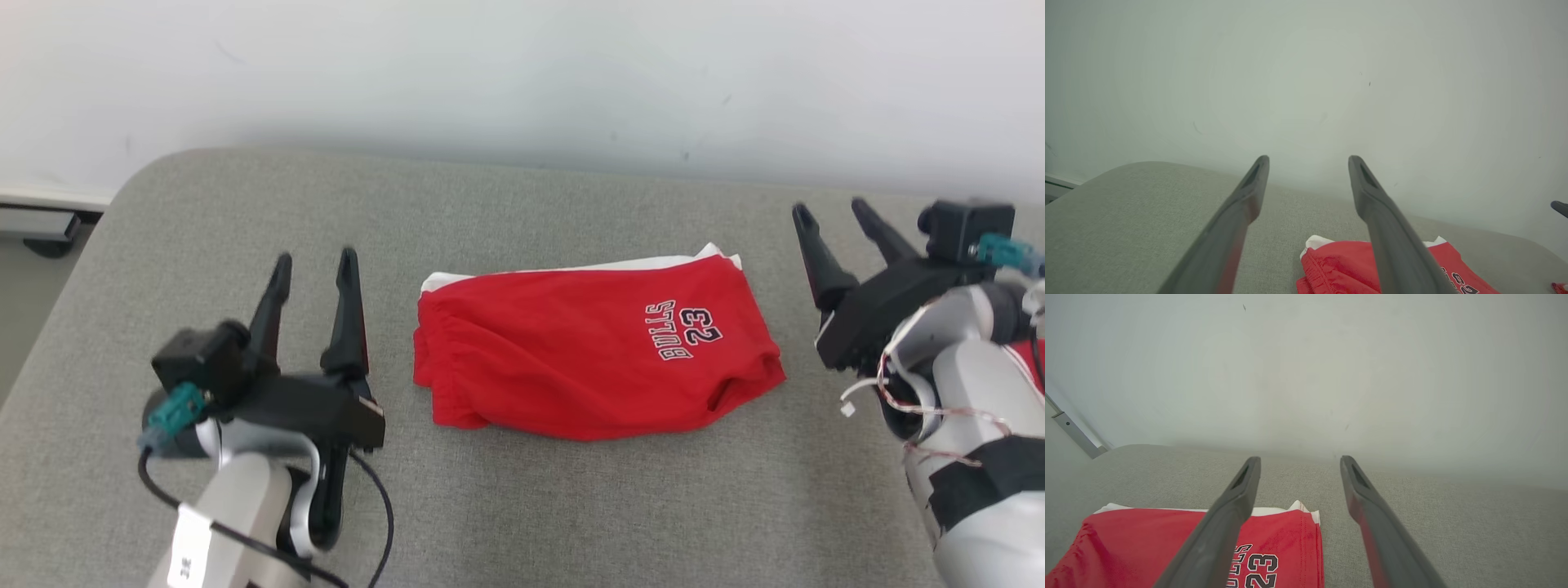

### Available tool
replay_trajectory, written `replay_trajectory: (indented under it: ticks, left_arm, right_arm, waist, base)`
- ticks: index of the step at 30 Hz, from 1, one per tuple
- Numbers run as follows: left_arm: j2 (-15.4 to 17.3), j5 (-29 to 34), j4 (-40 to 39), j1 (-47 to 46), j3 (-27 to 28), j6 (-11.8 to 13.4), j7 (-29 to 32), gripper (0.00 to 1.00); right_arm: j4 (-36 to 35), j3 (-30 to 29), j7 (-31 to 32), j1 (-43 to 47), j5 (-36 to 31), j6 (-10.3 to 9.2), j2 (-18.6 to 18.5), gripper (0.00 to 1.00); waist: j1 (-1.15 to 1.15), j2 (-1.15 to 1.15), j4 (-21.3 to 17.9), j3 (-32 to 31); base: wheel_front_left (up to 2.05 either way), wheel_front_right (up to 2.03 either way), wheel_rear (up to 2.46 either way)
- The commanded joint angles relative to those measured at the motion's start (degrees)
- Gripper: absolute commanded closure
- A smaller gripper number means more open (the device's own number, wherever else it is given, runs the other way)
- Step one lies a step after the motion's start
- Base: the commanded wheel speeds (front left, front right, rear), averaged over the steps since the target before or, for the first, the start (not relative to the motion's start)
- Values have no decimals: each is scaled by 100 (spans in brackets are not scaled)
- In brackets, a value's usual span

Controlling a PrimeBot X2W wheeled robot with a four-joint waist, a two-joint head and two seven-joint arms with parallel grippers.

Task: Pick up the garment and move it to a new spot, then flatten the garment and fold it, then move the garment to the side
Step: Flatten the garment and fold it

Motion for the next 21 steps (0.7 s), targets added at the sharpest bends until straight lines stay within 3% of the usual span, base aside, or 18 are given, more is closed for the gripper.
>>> replay_trajectory:
  ticks: [1, 10, 21]
  left_arm:
    - [13, -26, -66, 251, 34, -43, -43, 0]
    - [109, 9, -184, 882, -134, -244, -46, 0]
    - [221, 122, -563, 1502, -425, -175, 46, 0]
  right_arm:
    - [79, -137, -38, 179, -64, -8, 89, 0]
    - [357, -545, 15, 556, -240, -8, 320, 0]
    - [1009, -1044, 96, 717, -474, -8, 475, 0]
  waist:
    - [2, 1, -44, -133]
    - [2, 1, -11, -203]
    - [2, 1, 197, -25]
  base:
    - [0, 0, 0]
    - [0, 0, 0]
    - [0, 0, 0]
